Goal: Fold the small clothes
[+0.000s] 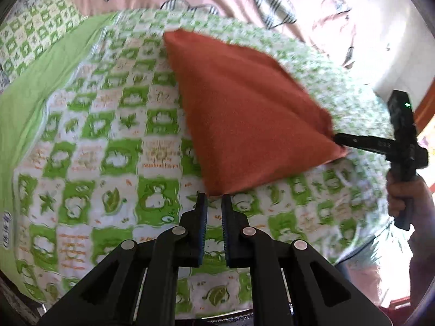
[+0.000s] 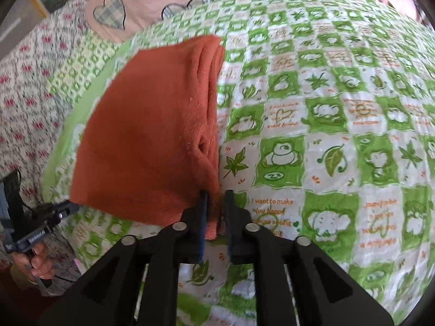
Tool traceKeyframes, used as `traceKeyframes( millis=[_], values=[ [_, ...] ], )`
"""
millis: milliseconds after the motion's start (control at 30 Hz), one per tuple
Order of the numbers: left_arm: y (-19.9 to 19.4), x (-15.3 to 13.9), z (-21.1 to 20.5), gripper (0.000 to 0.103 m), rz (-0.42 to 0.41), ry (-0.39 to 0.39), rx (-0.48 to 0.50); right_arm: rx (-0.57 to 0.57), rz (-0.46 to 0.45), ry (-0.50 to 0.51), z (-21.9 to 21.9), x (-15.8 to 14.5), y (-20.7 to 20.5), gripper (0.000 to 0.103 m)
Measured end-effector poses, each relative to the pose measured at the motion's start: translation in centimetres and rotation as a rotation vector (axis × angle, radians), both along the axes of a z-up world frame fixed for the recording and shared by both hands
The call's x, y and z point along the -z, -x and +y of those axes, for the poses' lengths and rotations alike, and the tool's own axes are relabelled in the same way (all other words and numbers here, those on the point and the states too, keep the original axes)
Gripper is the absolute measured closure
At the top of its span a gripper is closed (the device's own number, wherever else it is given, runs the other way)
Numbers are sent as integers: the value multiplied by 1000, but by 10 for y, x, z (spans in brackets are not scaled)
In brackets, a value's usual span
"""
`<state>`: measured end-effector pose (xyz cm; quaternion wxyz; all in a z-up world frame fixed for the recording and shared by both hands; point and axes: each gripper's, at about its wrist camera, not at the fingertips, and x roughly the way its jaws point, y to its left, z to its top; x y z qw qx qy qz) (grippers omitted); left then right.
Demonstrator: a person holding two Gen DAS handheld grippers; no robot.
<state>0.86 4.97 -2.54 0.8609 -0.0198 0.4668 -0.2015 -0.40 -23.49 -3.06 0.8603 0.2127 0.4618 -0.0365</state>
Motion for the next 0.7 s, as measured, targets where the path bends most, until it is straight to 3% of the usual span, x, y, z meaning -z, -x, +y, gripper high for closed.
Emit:
traceKeyframes(
  millis=[167,300,533,633,700],
  values=[
    [-19,-24,-5,91,-61,51,21,54,-111,-2,-10,-35,-13,81],
    [-51,-27,-13,90,-61,99,21,6,-145,-1,-4,-45,-53,81],
    [-86,-16,-29,90,-25,130,47,-81,-112,-49,12,-25,-126,81],
    [-90,-6,-29,90,-2,151,70,-71,-31,41,12,-6,-145,81],
    [-95,6,-30,90,24,143,77,-48,-14,34,1,7,-151,85]
  ],
)
